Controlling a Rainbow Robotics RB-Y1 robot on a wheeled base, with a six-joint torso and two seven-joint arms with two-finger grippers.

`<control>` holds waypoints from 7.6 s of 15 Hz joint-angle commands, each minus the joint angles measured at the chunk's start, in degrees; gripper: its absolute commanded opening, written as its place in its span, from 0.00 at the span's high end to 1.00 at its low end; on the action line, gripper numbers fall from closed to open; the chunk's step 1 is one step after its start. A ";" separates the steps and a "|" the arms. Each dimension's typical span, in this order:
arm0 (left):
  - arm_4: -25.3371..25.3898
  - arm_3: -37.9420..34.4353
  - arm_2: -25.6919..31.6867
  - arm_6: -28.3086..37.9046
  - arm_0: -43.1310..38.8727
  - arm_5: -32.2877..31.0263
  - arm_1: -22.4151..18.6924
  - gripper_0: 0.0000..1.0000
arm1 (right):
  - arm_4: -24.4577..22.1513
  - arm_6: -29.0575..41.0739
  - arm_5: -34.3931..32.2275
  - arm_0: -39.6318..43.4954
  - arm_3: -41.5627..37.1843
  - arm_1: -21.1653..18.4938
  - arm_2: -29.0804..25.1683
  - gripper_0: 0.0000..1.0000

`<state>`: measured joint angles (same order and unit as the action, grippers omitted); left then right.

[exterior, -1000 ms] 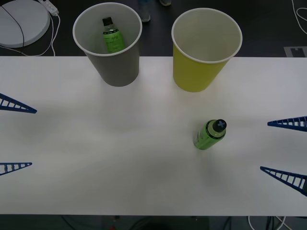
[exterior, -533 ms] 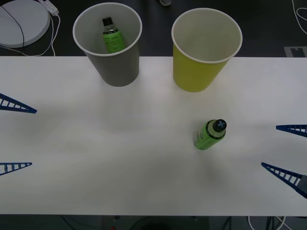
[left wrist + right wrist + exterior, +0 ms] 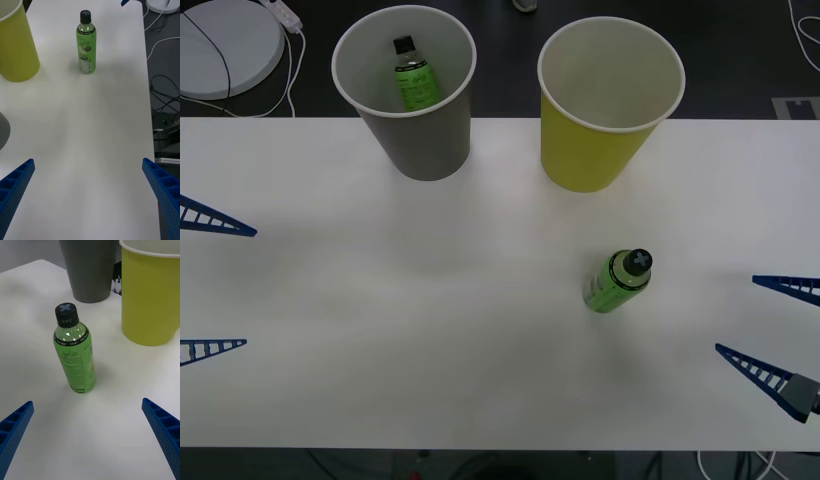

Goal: Put the can into the green bin and the plastic bottle into the gray bin

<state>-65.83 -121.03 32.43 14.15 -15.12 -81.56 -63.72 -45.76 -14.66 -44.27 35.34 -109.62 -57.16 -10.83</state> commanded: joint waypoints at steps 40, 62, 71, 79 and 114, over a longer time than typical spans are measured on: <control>0.00 0.00 0.00 0.00 0.00 0.00 0.00 0.00 | 11.31 -20.06 9.90 -25.94 13.64 7.24 28.93 0.00; 0.00 0.00 0.00 0.00 0.00 0.00 0.00 0.00 | 11.31 -20.06 15.53 -31.03 13.64 8.82 34.29 0.00; 0.00 0.00 0.00 0.00 0.00 0.00 0.00 0.00 | 11.22 -19.97 15.09 -31.03 13.64 8.82 34.29 1.00; 0.00 0.00 0.00 0.00 0.00 0.00 0.00 0.00 | 11.92 -19.71 13.95 -31.03 13.47 8.29 34.29 1.00; 0.00 0.00 0.00 0.00 0.00 0.00 0.00 0.00 | 23.61 -13.99 62.11 -16.36 -40.15 -10.69 33.06 1.00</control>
<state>-65.83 -121.03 32.43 14.15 -15.12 -81.56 -63.72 -22.58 -28.53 16.80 19.75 -149.30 -67.76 21.58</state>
